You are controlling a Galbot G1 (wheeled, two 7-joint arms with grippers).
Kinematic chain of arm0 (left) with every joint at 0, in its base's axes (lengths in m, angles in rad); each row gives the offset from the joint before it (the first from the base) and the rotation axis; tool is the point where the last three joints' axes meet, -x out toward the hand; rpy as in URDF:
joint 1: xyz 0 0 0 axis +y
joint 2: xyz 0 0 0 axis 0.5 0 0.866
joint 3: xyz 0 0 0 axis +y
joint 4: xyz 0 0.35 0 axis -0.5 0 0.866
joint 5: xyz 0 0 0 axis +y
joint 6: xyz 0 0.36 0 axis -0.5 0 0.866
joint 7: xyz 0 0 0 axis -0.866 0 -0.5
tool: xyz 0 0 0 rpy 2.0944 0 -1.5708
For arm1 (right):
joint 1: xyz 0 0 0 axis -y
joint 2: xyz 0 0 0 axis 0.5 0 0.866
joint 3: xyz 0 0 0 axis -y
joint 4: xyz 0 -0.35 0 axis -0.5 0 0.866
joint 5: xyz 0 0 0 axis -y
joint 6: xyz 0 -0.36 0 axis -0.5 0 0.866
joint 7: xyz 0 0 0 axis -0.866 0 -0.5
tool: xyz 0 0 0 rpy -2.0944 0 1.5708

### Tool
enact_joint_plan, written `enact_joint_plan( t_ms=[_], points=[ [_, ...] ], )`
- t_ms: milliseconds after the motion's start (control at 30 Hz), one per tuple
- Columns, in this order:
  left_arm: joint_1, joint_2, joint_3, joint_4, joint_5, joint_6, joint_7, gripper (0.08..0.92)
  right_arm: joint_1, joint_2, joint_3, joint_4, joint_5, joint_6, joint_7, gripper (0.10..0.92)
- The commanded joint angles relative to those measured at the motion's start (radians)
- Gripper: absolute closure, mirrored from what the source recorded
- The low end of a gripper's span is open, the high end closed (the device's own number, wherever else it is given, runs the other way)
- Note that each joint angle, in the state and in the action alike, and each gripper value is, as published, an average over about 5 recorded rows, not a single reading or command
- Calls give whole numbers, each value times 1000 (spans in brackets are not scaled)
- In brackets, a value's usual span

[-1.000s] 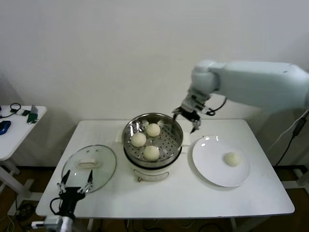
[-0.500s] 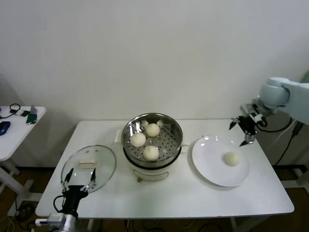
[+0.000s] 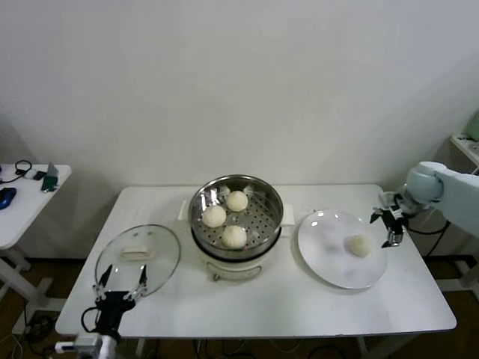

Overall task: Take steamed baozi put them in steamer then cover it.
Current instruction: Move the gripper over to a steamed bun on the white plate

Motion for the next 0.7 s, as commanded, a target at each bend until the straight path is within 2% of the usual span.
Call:
enact_joint_plan(
  t_ms=[33,367,700],
  points=[
    [1,-6,-2,8,7,-1,0,177,-197,113,150,-168,-58,-2,20,203],
    [6,-9,-1,6,15,1,-1,177,-217,162,176,-221,-59,5,18,211],
    [5,-8,-3,8,14,2,-3,177,-188,144,172,-191,-18,2,-9,368]
  ],
)
